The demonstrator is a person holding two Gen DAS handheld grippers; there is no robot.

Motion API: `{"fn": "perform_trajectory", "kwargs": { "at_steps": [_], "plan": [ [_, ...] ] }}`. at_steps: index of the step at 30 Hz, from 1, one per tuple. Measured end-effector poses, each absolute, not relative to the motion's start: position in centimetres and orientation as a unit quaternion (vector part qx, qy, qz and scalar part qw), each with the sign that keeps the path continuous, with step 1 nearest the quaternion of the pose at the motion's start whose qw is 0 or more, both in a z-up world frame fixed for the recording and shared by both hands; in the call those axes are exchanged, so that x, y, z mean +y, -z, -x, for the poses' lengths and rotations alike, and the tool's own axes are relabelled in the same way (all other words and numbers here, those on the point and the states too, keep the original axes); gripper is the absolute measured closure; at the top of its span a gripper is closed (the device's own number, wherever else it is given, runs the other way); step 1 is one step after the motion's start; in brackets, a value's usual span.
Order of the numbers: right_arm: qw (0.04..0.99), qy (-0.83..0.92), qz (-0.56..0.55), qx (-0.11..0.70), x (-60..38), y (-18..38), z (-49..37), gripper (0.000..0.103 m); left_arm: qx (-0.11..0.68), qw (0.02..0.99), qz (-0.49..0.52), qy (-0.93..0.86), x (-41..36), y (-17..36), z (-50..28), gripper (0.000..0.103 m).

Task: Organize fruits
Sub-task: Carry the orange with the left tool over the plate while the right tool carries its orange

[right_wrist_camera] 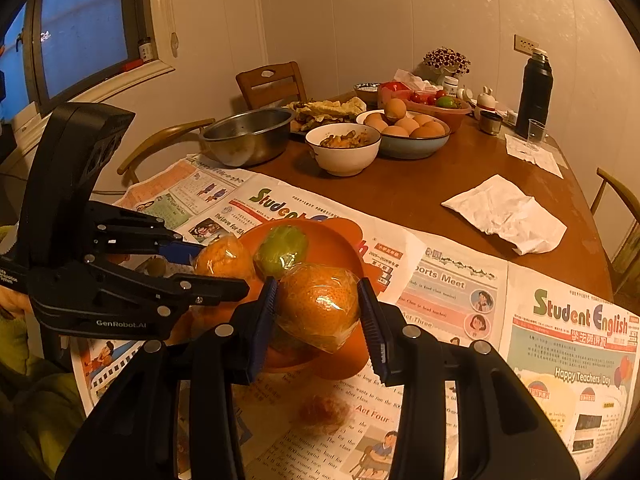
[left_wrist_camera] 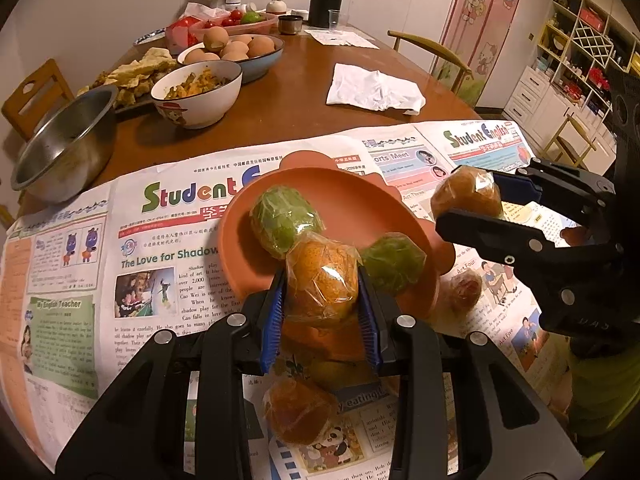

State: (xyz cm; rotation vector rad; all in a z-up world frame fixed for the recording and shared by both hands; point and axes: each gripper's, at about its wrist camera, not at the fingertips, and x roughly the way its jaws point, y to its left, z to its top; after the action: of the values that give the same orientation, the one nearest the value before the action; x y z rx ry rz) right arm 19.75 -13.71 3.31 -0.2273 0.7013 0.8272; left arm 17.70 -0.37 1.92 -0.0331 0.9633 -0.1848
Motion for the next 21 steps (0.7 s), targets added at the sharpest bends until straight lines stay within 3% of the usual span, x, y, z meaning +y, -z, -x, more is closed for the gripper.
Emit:
{"fn": "perform_trajectory", "kwargs": {
  "at_steps": [21],
  "plan": [
    [0.840,-0.396,0.117,0.351,-11.3,-2.2,-22.8,0.064,0.474,0.876,0.010,0.094,-0.2,-0.7,-18.8,0.078]
  ]
}}
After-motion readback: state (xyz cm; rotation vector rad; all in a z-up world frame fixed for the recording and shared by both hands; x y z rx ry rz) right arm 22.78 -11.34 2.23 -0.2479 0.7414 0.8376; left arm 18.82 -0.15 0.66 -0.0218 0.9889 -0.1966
